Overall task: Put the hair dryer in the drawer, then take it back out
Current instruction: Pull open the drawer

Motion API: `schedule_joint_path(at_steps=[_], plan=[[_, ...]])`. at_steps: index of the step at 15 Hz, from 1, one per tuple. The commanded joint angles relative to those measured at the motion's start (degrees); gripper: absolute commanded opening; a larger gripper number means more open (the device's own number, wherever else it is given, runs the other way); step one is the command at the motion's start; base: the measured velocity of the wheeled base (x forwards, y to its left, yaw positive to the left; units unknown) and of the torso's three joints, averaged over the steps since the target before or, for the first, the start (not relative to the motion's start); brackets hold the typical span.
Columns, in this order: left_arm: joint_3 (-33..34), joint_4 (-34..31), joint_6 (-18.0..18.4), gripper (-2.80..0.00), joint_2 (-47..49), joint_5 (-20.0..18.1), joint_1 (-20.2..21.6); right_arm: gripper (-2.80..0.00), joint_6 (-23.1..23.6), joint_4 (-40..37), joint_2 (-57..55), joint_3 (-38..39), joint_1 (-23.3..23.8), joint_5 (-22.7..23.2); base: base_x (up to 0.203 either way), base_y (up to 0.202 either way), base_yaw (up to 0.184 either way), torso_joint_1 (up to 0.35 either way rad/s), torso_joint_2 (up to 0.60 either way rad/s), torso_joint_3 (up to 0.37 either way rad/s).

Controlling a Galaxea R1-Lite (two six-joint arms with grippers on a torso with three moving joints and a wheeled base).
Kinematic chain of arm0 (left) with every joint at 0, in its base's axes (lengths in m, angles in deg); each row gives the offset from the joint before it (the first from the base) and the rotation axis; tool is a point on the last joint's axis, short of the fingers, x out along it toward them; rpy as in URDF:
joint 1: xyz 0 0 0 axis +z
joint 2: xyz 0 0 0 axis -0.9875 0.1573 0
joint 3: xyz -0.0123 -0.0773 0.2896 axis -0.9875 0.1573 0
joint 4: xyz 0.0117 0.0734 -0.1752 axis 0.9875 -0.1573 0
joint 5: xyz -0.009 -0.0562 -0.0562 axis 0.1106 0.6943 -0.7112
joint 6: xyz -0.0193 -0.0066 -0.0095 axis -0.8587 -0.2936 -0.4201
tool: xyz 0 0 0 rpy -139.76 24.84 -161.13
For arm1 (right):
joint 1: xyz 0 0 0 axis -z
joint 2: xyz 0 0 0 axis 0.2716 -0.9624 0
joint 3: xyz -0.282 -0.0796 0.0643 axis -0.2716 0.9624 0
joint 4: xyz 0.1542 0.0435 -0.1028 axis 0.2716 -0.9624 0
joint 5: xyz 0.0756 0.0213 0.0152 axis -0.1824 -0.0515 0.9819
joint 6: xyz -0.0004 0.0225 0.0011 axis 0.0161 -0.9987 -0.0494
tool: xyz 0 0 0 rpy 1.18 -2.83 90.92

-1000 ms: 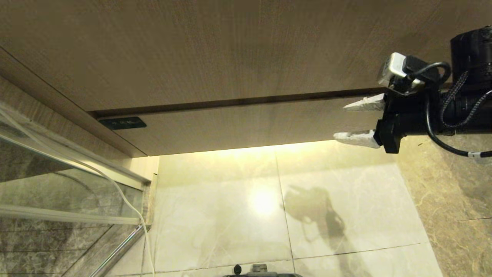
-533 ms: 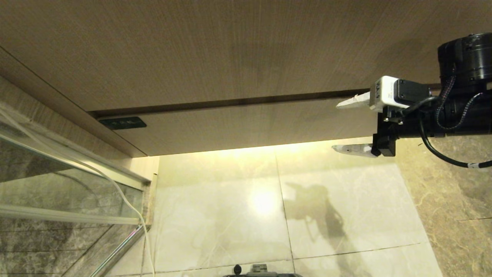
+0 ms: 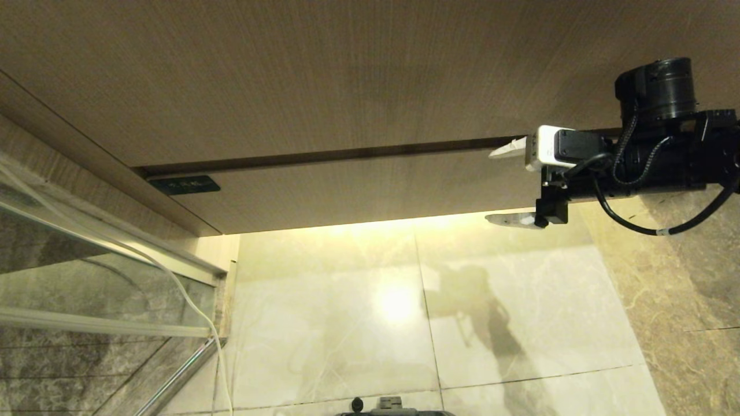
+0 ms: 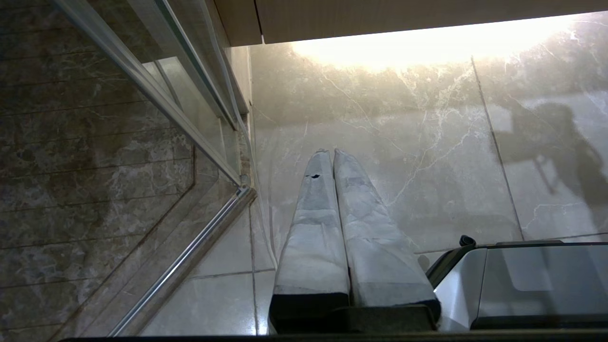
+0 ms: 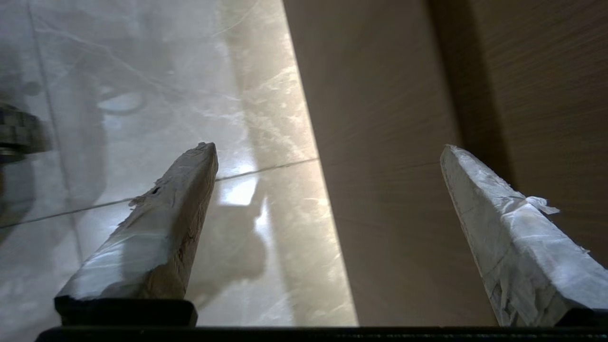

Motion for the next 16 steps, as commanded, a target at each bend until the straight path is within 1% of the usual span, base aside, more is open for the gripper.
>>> schedule_joint_path(at_steps=[1, 2, 3, 11, 13, 14, 16], plan=[[0.0, 0.0, 0.0, -2.8, 0.0, 0.0, 0.0, 0.0, 1.7, -0.3, -4.1, -6.0, 0.9, 0.0, 0.0, 0.0, 0.0, 0.0, 0.0, 0.0], [0.0, 0.0, 0.0, -2.8, 0.0, 0.0, 0.0, 0.0, 3.4, -0.9, -4.8, -7.5, 1.5, -0.2, 0.0, 0.0, 0.0, 0.0, 0.0, 0.0], [0.0, 0.0, 0.0, -2.8, 0.0, 0.0, 0.0, 0.0, 3.7, -1.1, -4.8, -7.3, 1.8, -0.3, 0.0, 0.0, 0.0, 0.0, 0.0, 0.0], [0.0, 0.0, 0.0, -2.8, 0.0, 0.0, 0.0, 0.0, 3.9, -1.1, -8.6, -11.1, 2.3, -0.6, 0.0, 0.0, 0.0, 0.0, 0.0, 0.0], [0.0, 0.0, 0.0, -2.8, 0.0, 0.0, 0.0, 0.0, 3.7, -1.3, -9.6, -11.4, 2.3, -4.6, 0.0, 0.0, 0.0, 0.0, 0.0, 0.0], [0.0, 0.0, 0.0, -2.8, 0.0, 0.0, 0.0, 0.0, 3.4, -1.6, -10.3, -12.1, 2.2, -5.7, 0.0, 0.0, 0.0, 0.0, 0.0, 0.0], [0.0, 0.0, 0.0, -2.8, 0.0, 0.0, 0.0, 0.0, 3.3, -2.4, -11.5, -13.4, 2.3, -6.1, 0.0, 0.0, 0.0, 0.0, 0.0, 0.0]])
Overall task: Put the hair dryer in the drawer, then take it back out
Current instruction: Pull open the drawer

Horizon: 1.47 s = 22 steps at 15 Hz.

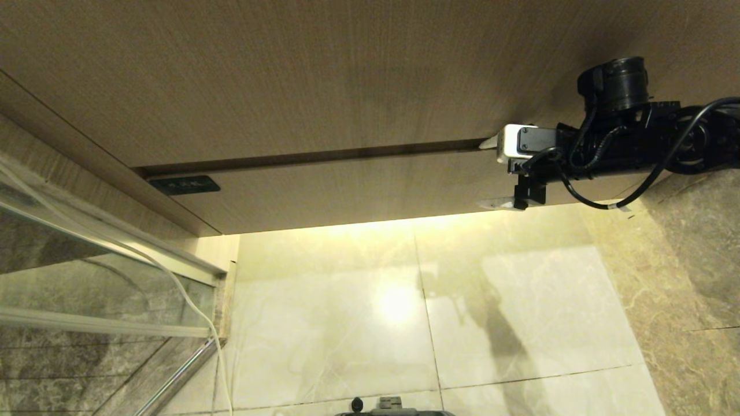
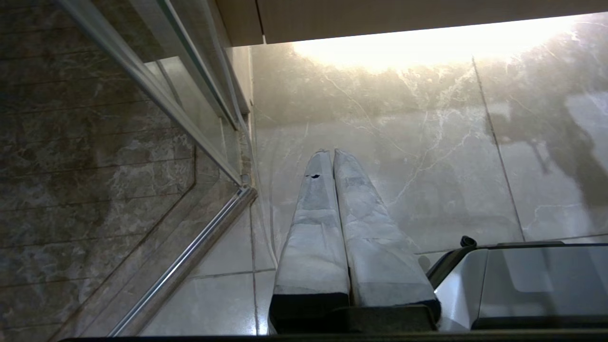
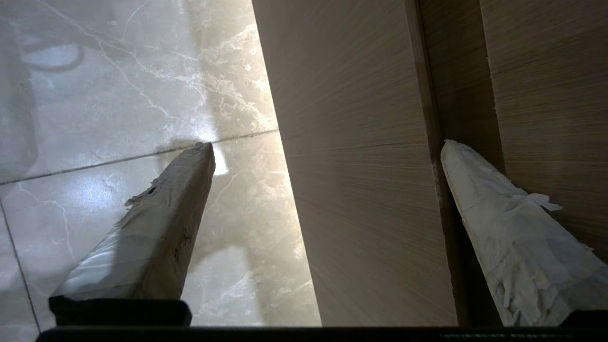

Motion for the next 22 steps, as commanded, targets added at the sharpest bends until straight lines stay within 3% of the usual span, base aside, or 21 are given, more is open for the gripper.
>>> schedule_joint_path(at_steps=[1, 8, 15, 18, 22], plan=[[0.0, 0.0, 0.0, -2.8, 0.1, 0.0, 0.0, 0.0, 0.2, -0.1, -1.7, -0.7, 0.0, -0.2, 0.0, 0.0, 0.0, 0.0, 0.0, 0.0], [0.0, 0.0, 0.0, -2.8, 0.0, 0.0, 0.0, 0.0, 0.4, 0.3, -3.7, -2.1, 0.1, -0.1, 0.0, 0.0, 0.0, 0.0, 0.0, 0.0], [0.0, 0.0, 0.0, -2.8, 0.0, 0.0, 0.0, 0.0, 0.1, -9.9, -2.7, -4.5, 0.6, -0.8, 0.0, 0.0, 0.0, 0.0, 0.0, 0.0], [0.0, 0.0, 0.0, -2.8, 0.0, 0.0, 0.0, 0.0, 6.4, -9.4, -2.3, -5.5, 0.8, -0.1, 0.0, 0.0, 0.0, 0.0, 0.0, 0.0], [0.0, 0.0, 0.0, -2.8, 0.1, 0.0, 0.0, 0.0, 6.2, -9.8, -0.6, -5.1, 0.8, 1.1, 0.0, 0.0, 0.0, 0.0, 0.0, 0.0]])
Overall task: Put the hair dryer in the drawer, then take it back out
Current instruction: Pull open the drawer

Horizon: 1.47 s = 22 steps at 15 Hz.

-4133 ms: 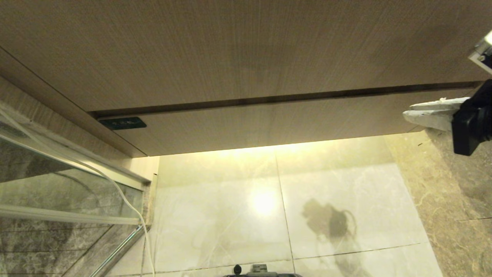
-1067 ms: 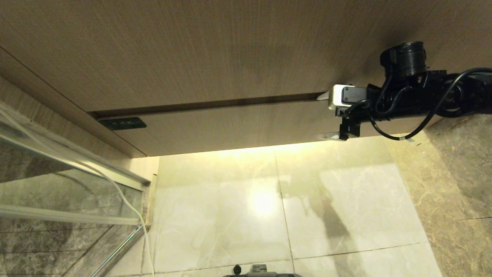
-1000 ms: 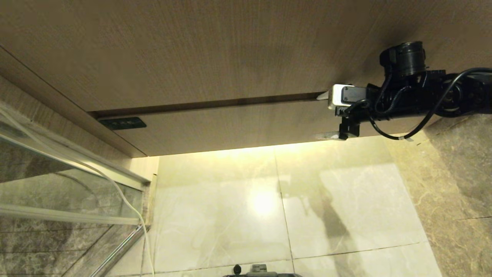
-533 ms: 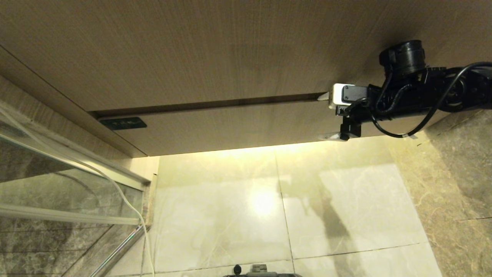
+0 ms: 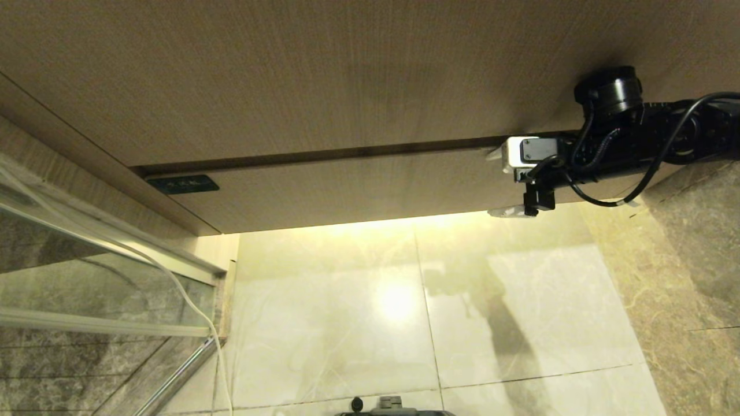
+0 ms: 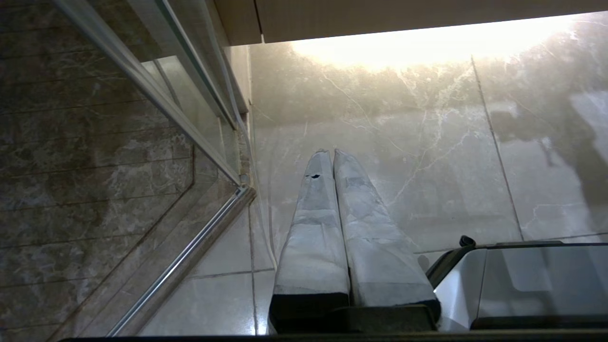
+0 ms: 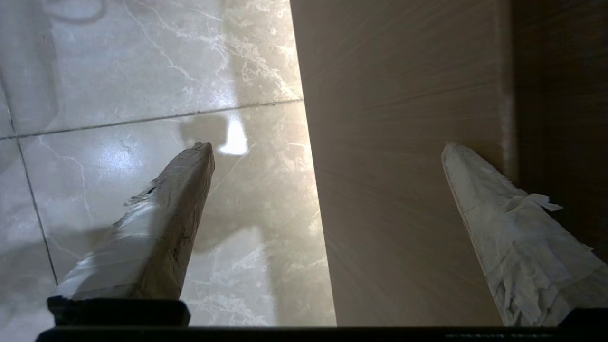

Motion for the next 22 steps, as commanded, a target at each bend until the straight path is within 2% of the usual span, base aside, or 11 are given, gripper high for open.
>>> schedule_joint_path(at_steps=[1, 7, 9, 10, 12, 14, 16, 18, 22], plan=[[0.0, 0.0, 0.0, -2.8, 0.0, 0.0, 0.0, 0.0, 0.2, 0.0, 2.2, -0.1, -0.1, 0.1, 0.0, 0.0, 0.0, 0.0, 0.0, 0.0], [0.0, 0.0, 0.0, -2.8, 0.0, 0.0, 0.0, 0.0, 2.2, -2.9, 10.5, 2.8, -1.4, -0.7, 0.0, 0.0, 0.0, 0.0, 0.0, 0.0], [0.0, 0.0, 0.0, -2.8, 0.0, 0.0, 0.0, 0.0, 2.8, -3.9, 11.8, 3.8, -2.7, -3.4, 0.0, 0.0, 0.0, 0.0, 0.0, 0.0], [0.0, 0.0, 0.0, -2.8, 0.0, 0.0, 0.0, 0.0, 2.9, -5.2, 12.8, 4.0, -3.9, -6.9, 0.0, 0.0, 0.0, 0.0, 0.0, 0.0], [0.0, 0.0, 0.0, -2.8, 0.0, 0.0, 0.0, 0.0, 2.8, -8.6, 13.1, 3.9, -5.4, -9.1, 0.0, 0.0, 0.0, 0.0, 0.0, 0.0], [0.0, 0.0, 0.0, -2.8, 0.0, 0.0, 0.0, 0.0, 2.7, -10.2, 11.8, 3.3, -6.6, -13.5, 0.0, 0.0, 0.0, 0.0, 0.0, 0.0], [0.0, 0.0, 0.0, -2.8, 0.0, 0.0, 0.0, 0.0, 2.3, -9.7, 9.7, 2.8, -8.2, -17.1, 0.0, 0.0, 0.0, 0.0, 0.0, 0.0], [0.0, 0.0, 0.0, -2.8, 0.0, 0.0, 0.0, 0.0, 2.2, -9.5, 8.3, 1.7, -8.6, -17.9, 0.0, 0.0, 0.0, 0.0, 0.0, 0.0], [0.0, 0.0, 0.0, -2.8, 0.0, 0.0, 0.0, 0.0, 1.5, -2.4, 5.7, 1.2, -8.6, -19.3, 0.0, 0.0, 0.0, 0.0, 0.0, 0.0]])
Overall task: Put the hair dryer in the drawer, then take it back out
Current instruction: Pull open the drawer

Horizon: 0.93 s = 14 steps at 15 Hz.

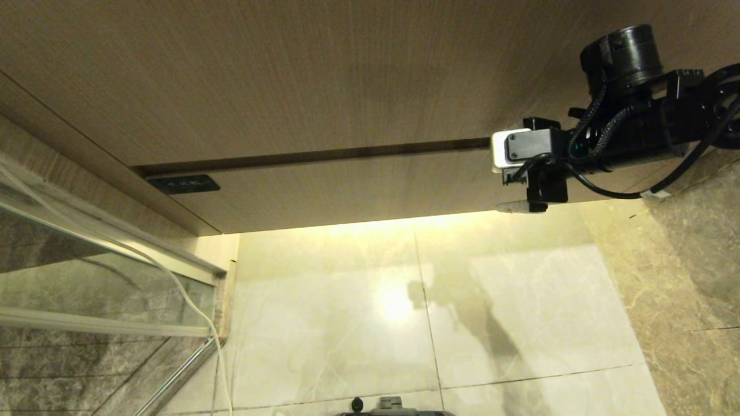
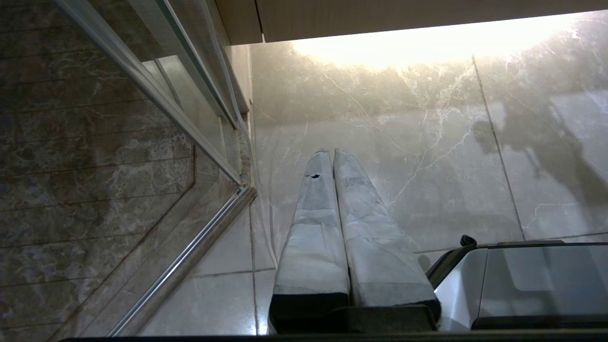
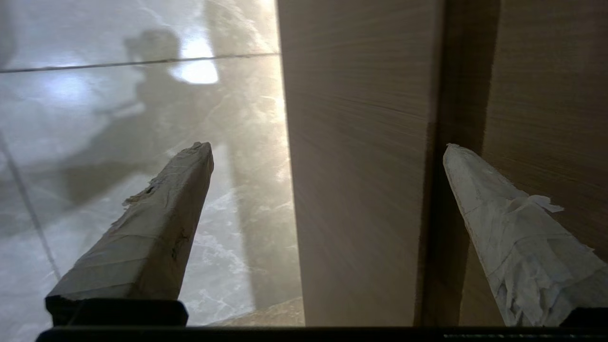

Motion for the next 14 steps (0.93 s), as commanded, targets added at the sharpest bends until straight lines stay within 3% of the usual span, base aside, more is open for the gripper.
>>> schedule_joint_path(at_steps=[1, 6, 14], plan=[[0.0, 0.0, 0.0, -2.8, 0.0, 0.0, 0.0, 0.0, -0.2, 2.1, -2.2, -0.5, 0.0, -0.2, 0.0, 0.0, 0.0, 0.0, 0.0, 0.0], [0.0, 0.0, 0.0, -2.8, 0.0, 0.0, 0.0, 0.0, -0.5, 5.4, -3.5, -0.7, 0.3, -0.4, 0.0, 0.0, 0.0, 0.0, 0.0, 0.0], [0.0, 0.0, 0.0, -2.8, 0.0, 0.0, 0.0, 0.0, -3.3, 7.1, -8.6, -3.5, 0.2, -4.8, 0.0, 0.0, 0.0, 0.0, 0.0, 0.0]])
